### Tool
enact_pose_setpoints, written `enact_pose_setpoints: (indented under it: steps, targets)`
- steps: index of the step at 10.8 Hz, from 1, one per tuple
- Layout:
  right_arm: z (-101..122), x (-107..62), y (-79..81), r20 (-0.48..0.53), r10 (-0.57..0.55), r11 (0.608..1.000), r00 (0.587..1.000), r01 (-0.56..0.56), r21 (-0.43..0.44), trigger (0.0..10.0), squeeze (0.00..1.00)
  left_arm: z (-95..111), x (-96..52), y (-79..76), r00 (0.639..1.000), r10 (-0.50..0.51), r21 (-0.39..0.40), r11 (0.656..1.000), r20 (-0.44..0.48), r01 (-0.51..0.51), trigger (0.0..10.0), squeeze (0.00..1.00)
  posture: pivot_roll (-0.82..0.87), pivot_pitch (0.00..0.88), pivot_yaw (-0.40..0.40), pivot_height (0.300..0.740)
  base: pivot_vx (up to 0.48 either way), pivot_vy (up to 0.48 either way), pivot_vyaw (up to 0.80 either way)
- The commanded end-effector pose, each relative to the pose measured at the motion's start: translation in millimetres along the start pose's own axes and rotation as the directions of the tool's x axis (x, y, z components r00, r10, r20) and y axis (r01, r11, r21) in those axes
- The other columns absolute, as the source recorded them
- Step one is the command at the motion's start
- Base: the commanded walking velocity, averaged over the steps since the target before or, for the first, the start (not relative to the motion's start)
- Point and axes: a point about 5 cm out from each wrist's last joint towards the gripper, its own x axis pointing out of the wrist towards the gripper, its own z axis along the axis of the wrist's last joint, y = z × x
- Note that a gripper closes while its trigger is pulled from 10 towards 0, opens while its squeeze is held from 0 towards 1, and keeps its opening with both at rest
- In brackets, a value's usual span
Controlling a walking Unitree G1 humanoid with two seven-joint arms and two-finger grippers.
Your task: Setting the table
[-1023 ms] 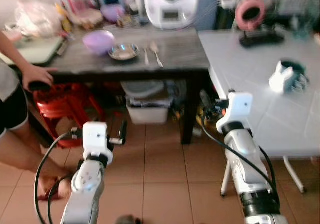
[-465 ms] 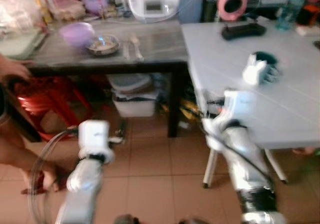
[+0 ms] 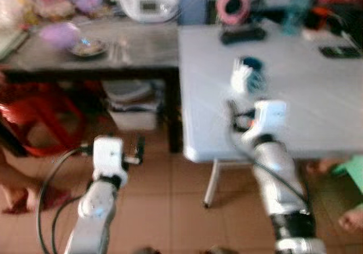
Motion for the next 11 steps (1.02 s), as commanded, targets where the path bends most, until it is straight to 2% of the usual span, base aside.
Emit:
enact_pose_setpoints:
  steps: [1, 2, 5, 9, 11]
  targets:
    - [3.9, 0.5, -3.8, 0.013, -0.005, 1.0, 1.0, 0.005, -0.016, 10.0, 0.0, 3.4, 1.2, -0.5, 1.0, 0.001, 0.005, 1.0, 0.01, -0.001, 10.0, 0.0, 0.04, 0.038, 0.059, 0.74, 0.0, -0.439, 0.0]
    - [3.9, 0.9, -3.5, 0.014, -0.004, 1.0, 1.0, 0.005, -0.015, 10.0, 0.0, 3.1, 1.0, -0.4, 1.0, -0.001, 0.007, 1.0, 0.008, 0.001, 10.0, 0.0, 0.04, 0.038, 0.058, 0.74, 0.0, -0.435, 0.0]
    - [4.2, 2.7, 1.0, 0.017, 0.005, 1.0, 1.0, -0.004, -0.013, 10.0, 0.0, 3.8, 1.2, 1.2, 1.0, -0.003, 0.014, 1.0, 0.01, 0.003, 10.0, 0.0, 0.04, 0.039, 0.06, 0.74, 0.367, -0.291, 0.0]
    - [5.2, 5.3, 3.7, 0.019, 0.019, 1.0, 1.0, -0.018, -0.017, 10.0, 0.0, 1.4, 0.9, -2.9, 1.0, -0.003, 0.001, 1.0, -0.006, 0.003, 10.0, 0.0, 0.04, 0.038, 0.054, 0.74, 0.459, 0.0, 0.0]
    - [4.9, 5.3, 6.5, 0.021, 0.032, 0.999, 0.999, -0.031, -0.017, 10.0, 0.0, 1.2, 0.8, -0.9, 1.0, 0.01, -0.006, 1.0, -0.009, -0.01, 10.0, 0.0, 0.05, 0.04, 0.054, 0.74, 0.0, 0.0, 0.0]
